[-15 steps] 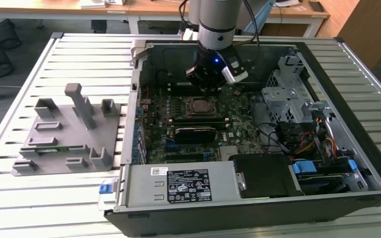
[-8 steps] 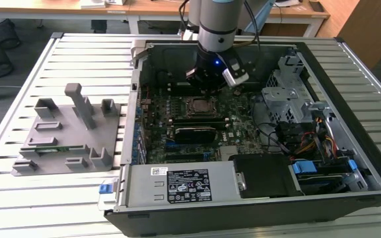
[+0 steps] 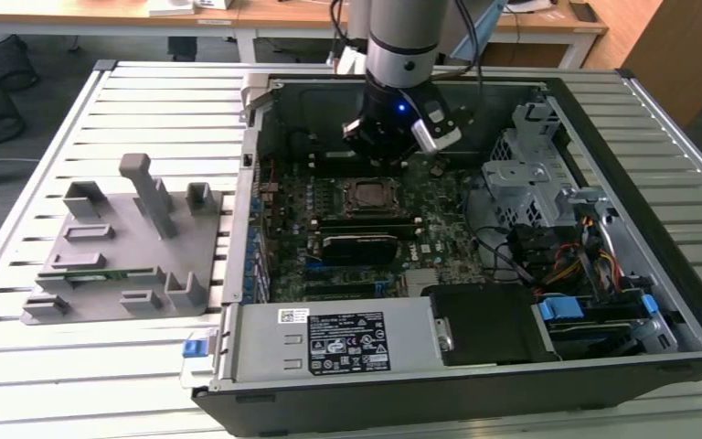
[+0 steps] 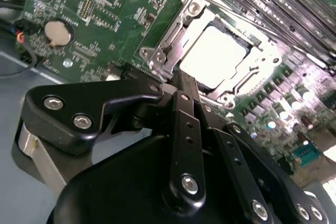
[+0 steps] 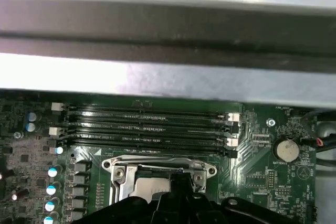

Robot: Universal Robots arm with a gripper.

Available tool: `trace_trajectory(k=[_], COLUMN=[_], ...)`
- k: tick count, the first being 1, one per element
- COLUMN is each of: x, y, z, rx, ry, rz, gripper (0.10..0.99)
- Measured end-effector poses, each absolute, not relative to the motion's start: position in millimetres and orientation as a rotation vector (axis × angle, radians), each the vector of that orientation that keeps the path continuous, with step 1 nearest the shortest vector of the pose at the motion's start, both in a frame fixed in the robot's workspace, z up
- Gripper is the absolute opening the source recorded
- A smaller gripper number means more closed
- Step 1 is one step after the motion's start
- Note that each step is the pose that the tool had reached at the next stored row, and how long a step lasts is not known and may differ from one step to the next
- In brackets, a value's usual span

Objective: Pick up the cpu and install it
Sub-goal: 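Install the second cpu locking lever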

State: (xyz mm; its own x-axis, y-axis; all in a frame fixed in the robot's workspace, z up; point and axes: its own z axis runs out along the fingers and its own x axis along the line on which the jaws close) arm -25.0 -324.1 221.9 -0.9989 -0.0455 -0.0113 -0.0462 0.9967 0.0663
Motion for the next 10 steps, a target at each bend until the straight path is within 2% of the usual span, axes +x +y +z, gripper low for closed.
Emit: trace_trajectory(k=[10], x=[-25], y=[-326], z=[241], rx=[-0.072], ry=[3.131], rz=[0.11], gripper=[0.106])
